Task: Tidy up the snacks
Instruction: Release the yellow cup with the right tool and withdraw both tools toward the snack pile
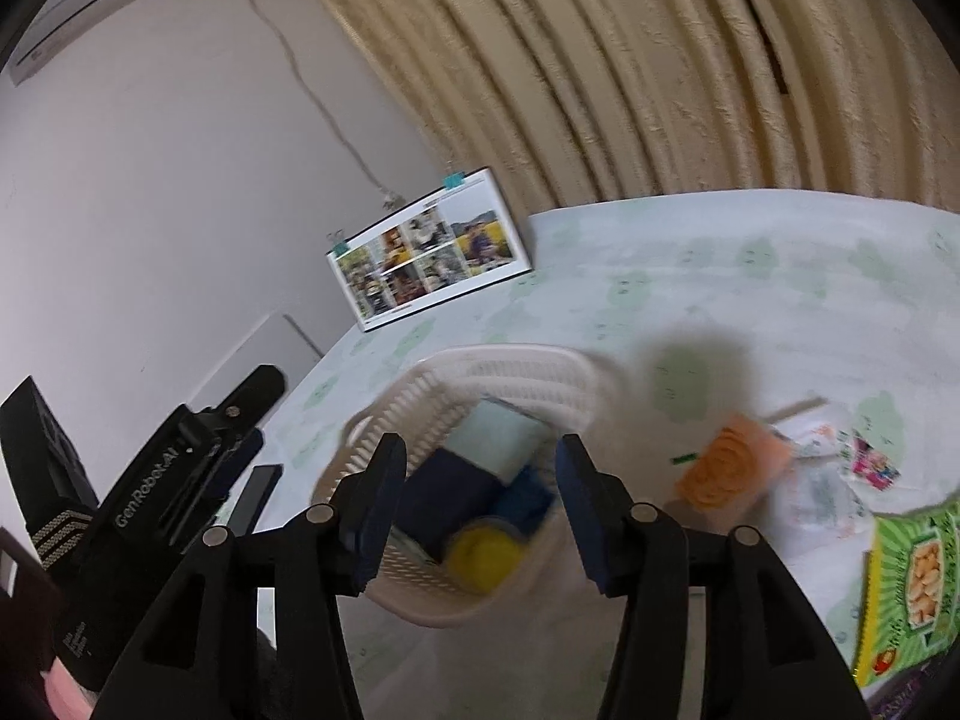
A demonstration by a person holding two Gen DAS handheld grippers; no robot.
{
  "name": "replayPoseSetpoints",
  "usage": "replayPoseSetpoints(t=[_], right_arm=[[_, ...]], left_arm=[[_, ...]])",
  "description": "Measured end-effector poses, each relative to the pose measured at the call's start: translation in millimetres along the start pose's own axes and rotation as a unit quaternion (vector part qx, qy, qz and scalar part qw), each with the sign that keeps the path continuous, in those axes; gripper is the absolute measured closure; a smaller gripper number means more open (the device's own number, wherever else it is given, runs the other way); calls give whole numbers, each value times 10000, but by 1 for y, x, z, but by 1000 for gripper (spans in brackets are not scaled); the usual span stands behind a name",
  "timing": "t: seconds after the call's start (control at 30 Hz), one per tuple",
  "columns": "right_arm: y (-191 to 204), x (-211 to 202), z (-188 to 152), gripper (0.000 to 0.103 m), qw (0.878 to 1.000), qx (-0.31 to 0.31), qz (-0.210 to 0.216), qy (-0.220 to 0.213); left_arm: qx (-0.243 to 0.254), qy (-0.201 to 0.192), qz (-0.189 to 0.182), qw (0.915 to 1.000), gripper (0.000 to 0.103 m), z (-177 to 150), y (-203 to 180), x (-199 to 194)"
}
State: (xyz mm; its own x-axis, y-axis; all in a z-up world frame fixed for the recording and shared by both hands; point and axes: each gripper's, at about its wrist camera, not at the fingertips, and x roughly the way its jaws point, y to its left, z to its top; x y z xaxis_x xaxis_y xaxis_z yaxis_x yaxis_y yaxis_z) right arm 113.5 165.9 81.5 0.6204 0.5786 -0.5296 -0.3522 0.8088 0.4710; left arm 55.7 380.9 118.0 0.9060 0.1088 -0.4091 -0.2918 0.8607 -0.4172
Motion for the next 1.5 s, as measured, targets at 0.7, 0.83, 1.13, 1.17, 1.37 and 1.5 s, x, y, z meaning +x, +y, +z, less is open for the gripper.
replayPoseSetpoints(t=[0.7,0.83,1.13,1.17,1.37,1.5], right_arm=[[-114,-74,-13,50,9867,724,-1407,-361],[-138,-92,-20,45,9813,953,-1629,-387],[-167,-108,-35,39,9741,1243,-1878,-221],[-167,-109,-36,39,9744,1214,-1883,-210],[-158,-120,-48,39,9749,926,-2019,-150],[-167,-126,-54,39,9713,1083,-2115,-104]], left_arm=[[1080,402,-801,9901,38,-34,-65,-5],[1380,462,-933,9849,38,-45,-81,-8],[1869,773,-1289,9708,38,-70,-109,-7],[1897,823,-1338,9692,38,-73,-112,-6],[1931,1102,-1512,9632,38,-82,-118,-1],[2058,1257,-1729,9550,38,-93,-127,-2]])
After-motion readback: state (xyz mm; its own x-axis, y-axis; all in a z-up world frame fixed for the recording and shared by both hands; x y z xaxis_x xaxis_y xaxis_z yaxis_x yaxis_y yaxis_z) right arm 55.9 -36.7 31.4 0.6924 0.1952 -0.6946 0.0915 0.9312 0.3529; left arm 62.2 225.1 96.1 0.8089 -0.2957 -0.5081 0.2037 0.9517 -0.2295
